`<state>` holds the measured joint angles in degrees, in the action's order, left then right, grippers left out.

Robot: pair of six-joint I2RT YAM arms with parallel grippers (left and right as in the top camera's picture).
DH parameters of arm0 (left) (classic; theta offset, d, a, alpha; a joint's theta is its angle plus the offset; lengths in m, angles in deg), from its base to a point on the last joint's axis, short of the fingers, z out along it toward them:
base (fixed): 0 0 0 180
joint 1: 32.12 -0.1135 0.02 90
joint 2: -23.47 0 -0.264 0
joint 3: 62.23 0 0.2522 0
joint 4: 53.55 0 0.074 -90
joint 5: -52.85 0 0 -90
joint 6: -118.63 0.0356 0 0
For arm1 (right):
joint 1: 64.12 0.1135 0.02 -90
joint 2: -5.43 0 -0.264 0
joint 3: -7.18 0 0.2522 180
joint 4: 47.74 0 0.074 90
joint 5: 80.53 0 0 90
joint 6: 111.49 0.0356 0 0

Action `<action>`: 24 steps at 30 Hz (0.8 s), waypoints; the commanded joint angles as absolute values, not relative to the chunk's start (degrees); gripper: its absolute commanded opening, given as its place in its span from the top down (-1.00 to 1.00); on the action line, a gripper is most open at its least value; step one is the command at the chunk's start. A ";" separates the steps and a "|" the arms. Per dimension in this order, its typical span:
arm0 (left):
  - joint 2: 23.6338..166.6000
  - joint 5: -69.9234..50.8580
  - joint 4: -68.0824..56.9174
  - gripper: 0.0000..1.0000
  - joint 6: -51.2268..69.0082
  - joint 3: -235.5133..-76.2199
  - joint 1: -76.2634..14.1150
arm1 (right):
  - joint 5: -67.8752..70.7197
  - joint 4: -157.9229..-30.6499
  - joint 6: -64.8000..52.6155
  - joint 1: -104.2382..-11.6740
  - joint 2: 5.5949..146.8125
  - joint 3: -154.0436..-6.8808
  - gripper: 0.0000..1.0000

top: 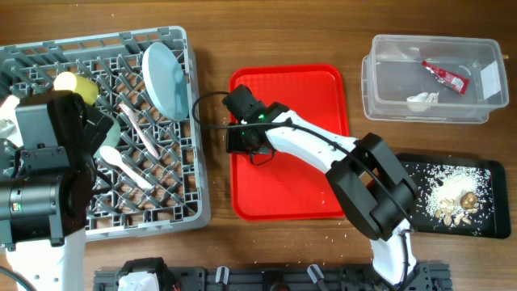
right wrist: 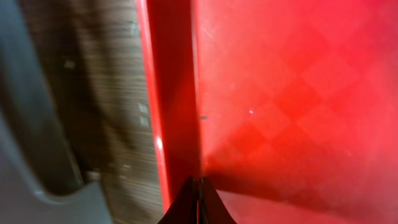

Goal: Sort waste into correct bins and load items into the dishwasher rack

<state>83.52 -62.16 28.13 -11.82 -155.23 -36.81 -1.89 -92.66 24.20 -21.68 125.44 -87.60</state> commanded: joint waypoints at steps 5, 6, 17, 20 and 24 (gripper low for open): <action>83.26 -62.25 28.04 -1.00 -12.56 -155.71 -37.23 | -1.74 -93.93 22.15 -27.28 123.45 -91.88 0.92; 83.26 -62.25 28.02 -1.00 -12.56 -155.71 -37.23 | -1.65 -95.37 20.16 -28.79 121.61 -92.89 0.91; 83.26 -62.25 28.02 -1.00 -12.56 -155.71 -37.23 | 21.37 -138.54 10.10 -52.63 96.72 -94.99 -0.25; 83.26 -62.25 28.02 -1.00 -12.56 -155.71 -37.23 | 28.80 -145.03 16.33 -53.18 96.72 -92.34 -0.23; 83.26 -62.25 28.02 -1.00 -12.56 -155.74 -37.23 | 27.99 -140.15 18.63 -58.34 96.72 -83.16 -0.92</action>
<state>83.52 -62.14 28.11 -11.82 -155.23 -36.81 26.52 -143.23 16.03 -55.02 96.34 -88.17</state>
